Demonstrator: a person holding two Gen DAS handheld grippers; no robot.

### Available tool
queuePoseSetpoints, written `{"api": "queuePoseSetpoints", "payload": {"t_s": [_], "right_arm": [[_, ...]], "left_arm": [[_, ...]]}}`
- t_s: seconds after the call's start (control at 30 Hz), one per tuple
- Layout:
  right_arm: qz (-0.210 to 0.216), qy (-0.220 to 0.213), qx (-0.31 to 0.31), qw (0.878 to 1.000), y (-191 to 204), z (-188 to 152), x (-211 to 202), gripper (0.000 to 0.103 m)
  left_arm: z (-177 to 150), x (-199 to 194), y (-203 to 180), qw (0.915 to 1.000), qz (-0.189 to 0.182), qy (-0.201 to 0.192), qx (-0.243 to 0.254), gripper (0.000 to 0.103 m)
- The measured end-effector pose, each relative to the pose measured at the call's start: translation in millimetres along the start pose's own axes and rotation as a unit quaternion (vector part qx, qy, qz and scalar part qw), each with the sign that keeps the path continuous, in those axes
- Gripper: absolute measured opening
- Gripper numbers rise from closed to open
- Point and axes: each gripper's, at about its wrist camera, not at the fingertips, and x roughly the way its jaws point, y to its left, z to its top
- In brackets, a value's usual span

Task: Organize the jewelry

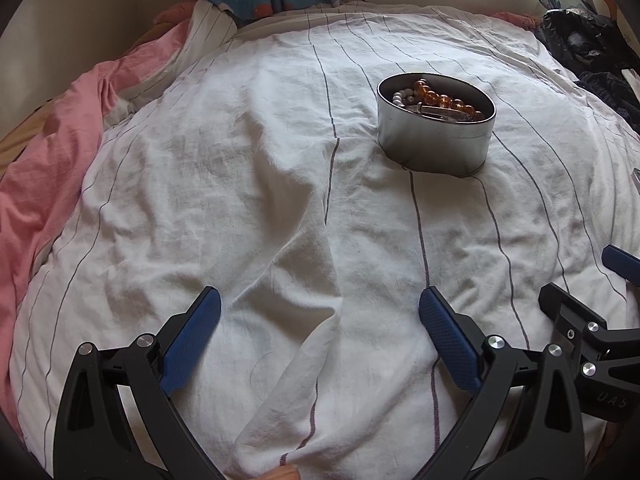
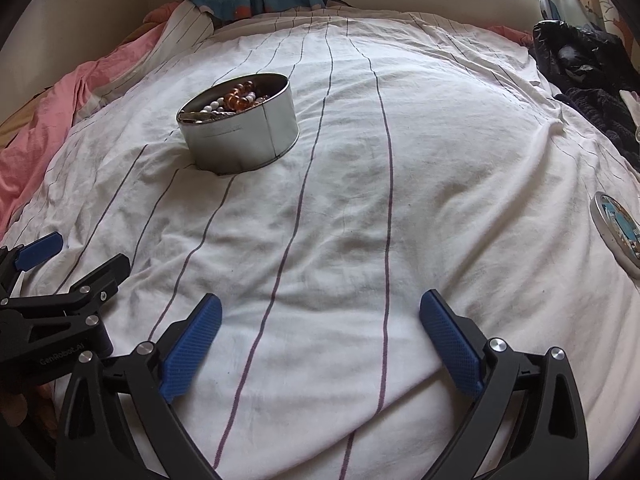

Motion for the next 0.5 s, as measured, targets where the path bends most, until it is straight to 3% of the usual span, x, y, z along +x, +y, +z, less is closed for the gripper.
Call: {"api": "queuePoseSetpoints", "payload": {"t_s": [0.5], "right_arm": [[-0.011,0.001,-0.006,1.000,3.4,-0.3,-0.3,0.095]], "left_arm": [[-1.3,3.2,-2.4,1.0000,0.002,0.002,0.002,0.096]]}}
